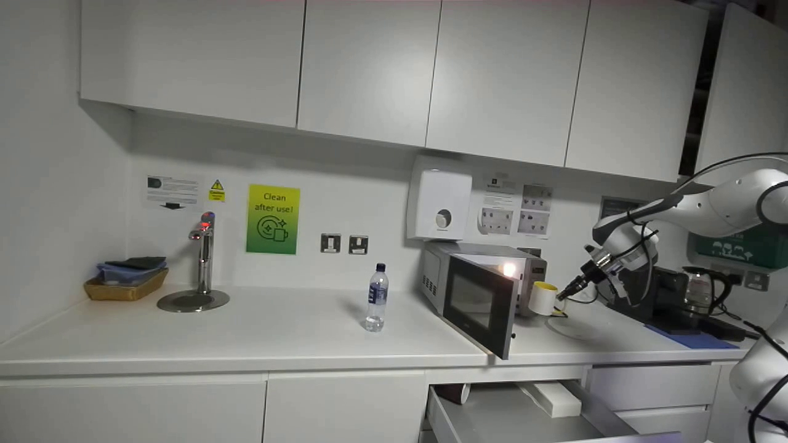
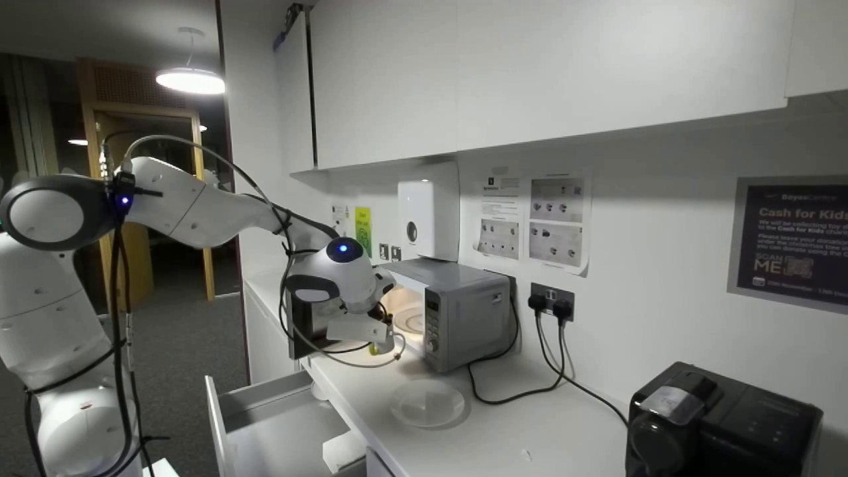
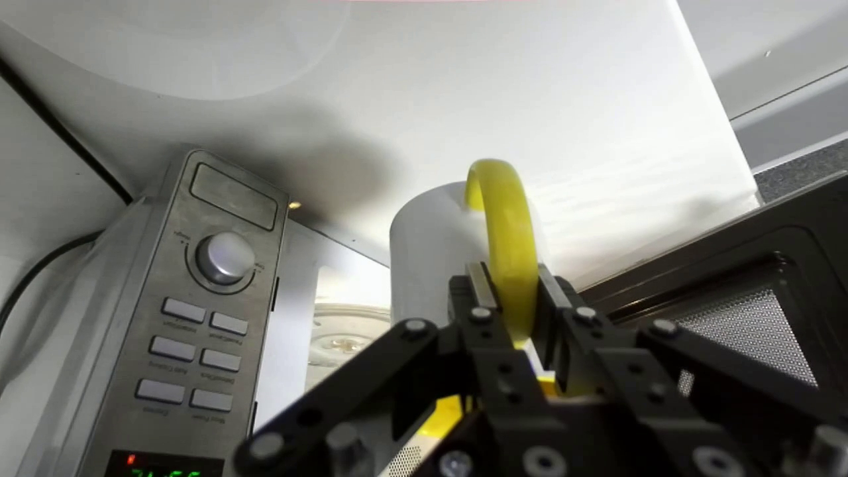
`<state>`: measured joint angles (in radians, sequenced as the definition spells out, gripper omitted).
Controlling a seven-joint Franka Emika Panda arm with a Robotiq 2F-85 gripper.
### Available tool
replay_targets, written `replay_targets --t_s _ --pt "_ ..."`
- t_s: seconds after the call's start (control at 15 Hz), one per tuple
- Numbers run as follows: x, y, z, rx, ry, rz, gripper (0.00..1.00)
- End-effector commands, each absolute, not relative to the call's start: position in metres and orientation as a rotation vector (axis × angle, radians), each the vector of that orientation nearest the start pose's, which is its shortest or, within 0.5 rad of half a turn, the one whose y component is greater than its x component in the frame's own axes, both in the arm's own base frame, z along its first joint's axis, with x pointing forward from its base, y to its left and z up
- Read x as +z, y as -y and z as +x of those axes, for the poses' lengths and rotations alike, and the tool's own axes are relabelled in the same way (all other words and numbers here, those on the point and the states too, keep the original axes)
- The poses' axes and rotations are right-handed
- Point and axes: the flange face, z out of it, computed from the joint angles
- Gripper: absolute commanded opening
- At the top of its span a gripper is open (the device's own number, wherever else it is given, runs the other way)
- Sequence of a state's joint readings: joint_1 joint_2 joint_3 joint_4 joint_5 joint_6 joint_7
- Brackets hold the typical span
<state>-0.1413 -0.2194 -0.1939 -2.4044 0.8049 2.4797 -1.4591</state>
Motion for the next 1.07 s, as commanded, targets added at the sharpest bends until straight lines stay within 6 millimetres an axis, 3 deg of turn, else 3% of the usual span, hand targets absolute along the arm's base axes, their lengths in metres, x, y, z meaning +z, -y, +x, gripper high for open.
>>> replay_targets --t_s 0.0,0.53,1.0 --pt "0.422 0.162 0.462 -0.973 0.652 -2.747 0.04" --pt "0.402 0.139 0.479 -0.978 0.413 -2.837 0.04" --pt "0.404 0.101 0.494 -1.055 0.348 -2.837 0.04"
